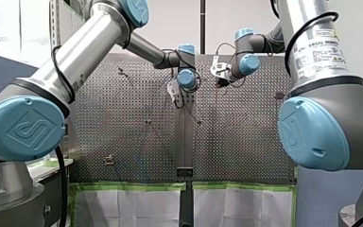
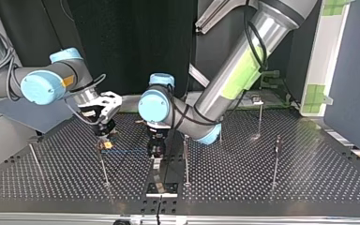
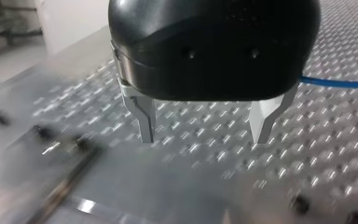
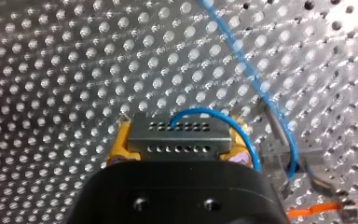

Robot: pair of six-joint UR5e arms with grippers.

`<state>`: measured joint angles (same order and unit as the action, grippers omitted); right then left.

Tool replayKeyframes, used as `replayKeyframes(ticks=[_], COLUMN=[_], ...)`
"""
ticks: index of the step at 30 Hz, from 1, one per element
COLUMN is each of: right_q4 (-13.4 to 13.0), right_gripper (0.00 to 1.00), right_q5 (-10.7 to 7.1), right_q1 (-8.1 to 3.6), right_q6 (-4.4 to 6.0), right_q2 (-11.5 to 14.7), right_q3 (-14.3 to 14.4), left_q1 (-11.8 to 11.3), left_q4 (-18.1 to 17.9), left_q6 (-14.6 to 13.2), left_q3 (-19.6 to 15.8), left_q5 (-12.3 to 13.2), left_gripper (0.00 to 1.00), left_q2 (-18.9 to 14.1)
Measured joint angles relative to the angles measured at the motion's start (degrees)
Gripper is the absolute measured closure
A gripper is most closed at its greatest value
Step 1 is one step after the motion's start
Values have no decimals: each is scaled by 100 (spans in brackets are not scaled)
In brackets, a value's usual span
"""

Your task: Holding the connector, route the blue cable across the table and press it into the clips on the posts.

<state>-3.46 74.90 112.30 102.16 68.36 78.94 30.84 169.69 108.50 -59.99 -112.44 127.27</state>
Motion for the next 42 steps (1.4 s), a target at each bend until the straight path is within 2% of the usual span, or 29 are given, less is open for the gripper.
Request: replayKeyframes(ticks=[4, 7, 13, 16, 19, 25, 36, 42], right_q4=[-1, 0, -1, -1, -1, -1, -1, -1], right_gripper=[100, 100, 100, 100, 100, 100, 100, 100], right_q5=[-1, 0, -1, -1, -1, -1, 0, -1], right_q1=[0, 0, 1, 1, 1, 1, 1, 1], right_q6=[0, -1, -1, -1, 0, -1, 0, 0], right_q2=[2, 3, 2, 3, 3, 3, 3, 3], right_q3=[4, 4, 5, 4, 4, 4, 4, 4], left_q1=[-46, -24, 194, 352, 520, 791, 951, 1108], left_q4=[186, 338, 616, 623, 564, 317, -158, -236], left_q6=[130, 124, -49, 11, 151, 439, 969, 1022], left_q3=[-172, -305, -615, -785, -956, -1256, -1788, -2064], left_q5=[-76, -82, 82, 226, 230, 0, -528, -804], left_gripper=[0, 0, 0, 0, 0, 0, 0, 0], left_q2=[-197, -350, -669, -774, -847, -1064, -1589, -1858])
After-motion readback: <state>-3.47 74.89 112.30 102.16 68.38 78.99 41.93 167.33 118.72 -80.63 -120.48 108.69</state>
